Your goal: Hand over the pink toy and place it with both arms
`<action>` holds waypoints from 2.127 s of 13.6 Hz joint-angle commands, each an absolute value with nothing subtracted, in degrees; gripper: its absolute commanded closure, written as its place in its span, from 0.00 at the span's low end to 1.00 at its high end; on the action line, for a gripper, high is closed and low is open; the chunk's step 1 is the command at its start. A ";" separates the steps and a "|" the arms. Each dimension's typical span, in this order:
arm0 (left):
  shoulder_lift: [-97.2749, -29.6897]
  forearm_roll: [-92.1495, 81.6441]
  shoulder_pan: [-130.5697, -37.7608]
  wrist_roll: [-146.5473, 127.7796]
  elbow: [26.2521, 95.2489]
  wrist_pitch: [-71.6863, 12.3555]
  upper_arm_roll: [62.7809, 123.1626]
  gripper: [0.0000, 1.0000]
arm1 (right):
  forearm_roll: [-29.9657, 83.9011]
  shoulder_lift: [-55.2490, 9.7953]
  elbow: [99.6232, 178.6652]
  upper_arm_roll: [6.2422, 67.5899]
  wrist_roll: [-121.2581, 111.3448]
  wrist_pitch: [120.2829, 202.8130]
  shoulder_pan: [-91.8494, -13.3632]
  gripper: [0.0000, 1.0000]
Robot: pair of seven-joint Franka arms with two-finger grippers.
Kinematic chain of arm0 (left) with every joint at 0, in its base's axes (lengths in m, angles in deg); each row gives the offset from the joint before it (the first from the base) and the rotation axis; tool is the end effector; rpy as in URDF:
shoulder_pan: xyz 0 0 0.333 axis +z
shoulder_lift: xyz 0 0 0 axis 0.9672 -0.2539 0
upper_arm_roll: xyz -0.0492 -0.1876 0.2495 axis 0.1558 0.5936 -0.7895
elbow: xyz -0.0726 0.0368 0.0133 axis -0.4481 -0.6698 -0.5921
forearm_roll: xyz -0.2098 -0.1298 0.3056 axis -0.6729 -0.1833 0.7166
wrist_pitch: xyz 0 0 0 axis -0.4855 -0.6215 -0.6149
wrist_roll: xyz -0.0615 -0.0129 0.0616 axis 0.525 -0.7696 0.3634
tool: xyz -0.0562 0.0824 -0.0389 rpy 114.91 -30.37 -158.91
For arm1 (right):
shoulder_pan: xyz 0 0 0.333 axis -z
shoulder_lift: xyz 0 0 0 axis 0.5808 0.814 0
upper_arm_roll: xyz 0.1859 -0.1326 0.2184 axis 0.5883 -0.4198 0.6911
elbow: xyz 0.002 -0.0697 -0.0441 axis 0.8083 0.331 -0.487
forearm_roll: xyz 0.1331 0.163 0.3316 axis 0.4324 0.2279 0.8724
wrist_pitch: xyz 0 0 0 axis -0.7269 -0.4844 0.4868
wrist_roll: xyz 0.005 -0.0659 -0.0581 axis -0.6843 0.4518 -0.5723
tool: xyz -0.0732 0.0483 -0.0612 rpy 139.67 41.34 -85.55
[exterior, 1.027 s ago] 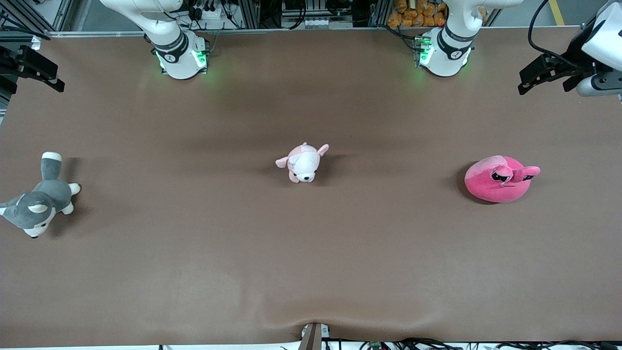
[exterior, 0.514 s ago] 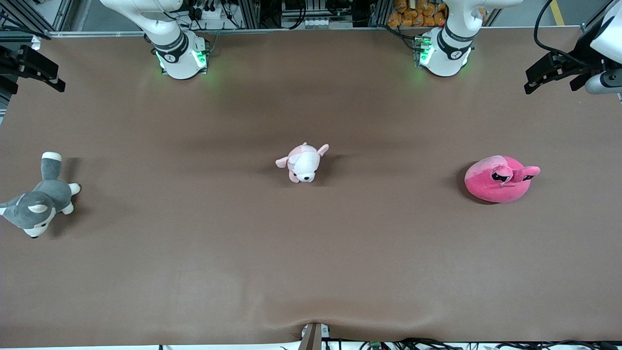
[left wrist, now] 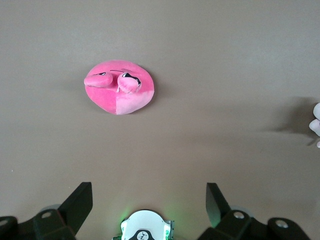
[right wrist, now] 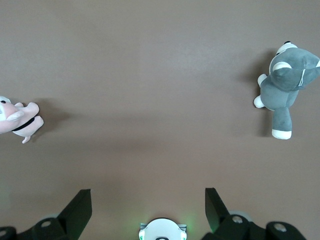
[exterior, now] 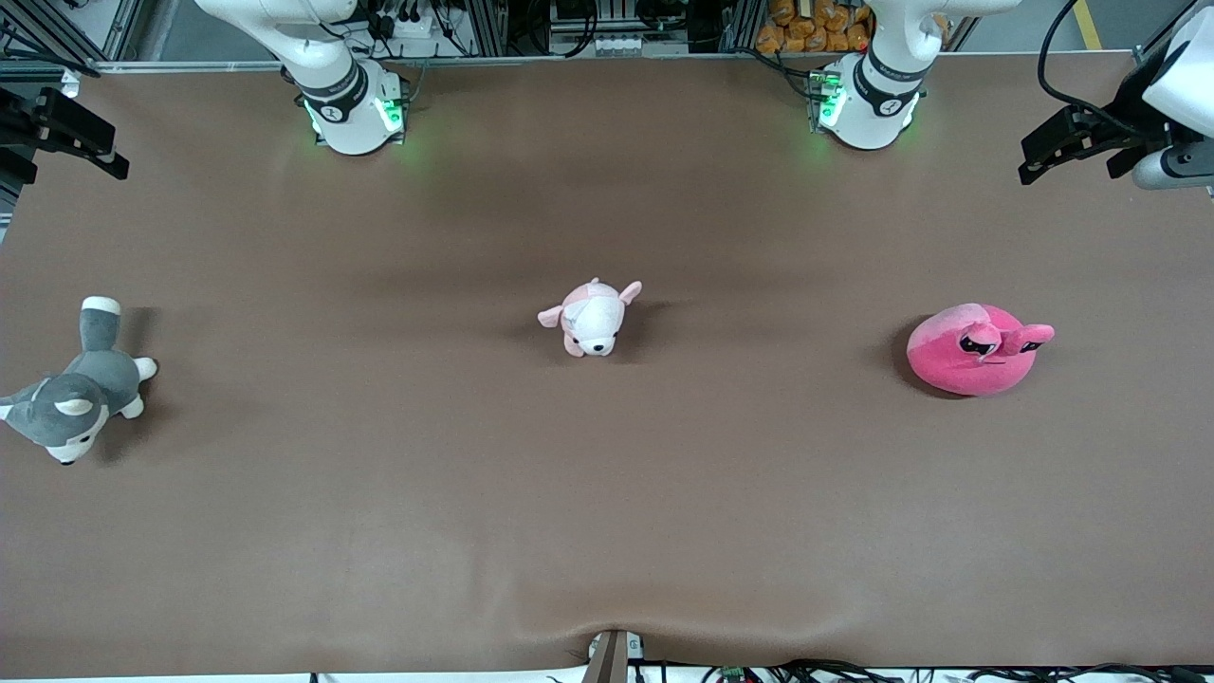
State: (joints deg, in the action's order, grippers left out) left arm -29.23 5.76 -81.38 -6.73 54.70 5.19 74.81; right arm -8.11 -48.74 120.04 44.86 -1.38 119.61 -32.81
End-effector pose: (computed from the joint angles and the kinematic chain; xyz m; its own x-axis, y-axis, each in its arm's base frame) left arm 0.4894 -0.0488 0.6633 0.9975 0.0562 -0.0427 0.0544 -0.9976 -0.0427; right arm 0.5058 0.0031 0.7052 0.9974 0.0310 -0.0649 0.0290 -0.9991 -0.0314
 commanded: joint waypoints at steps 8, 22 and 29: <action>-28.55 7.08 -81.35 -6.69 55.87 5.76 75.00 0.00 | -6.71 -48.04 118.61 45.53 -2.03 119.14 -31.29 0.00; -28.90 6.99 -79.33 -6.52 59.20 2.16 75.09 0.00 | -6.63 -48.04 118.61 45.53 -2.03 118.97 -31.11 0.00; -29.95 6.99 -77.05 -6.43 62.90 -2.05 75.00 0.00 | -6.63 -48.04 118.61 45.53 -2.03 118.88 -30.76 0.00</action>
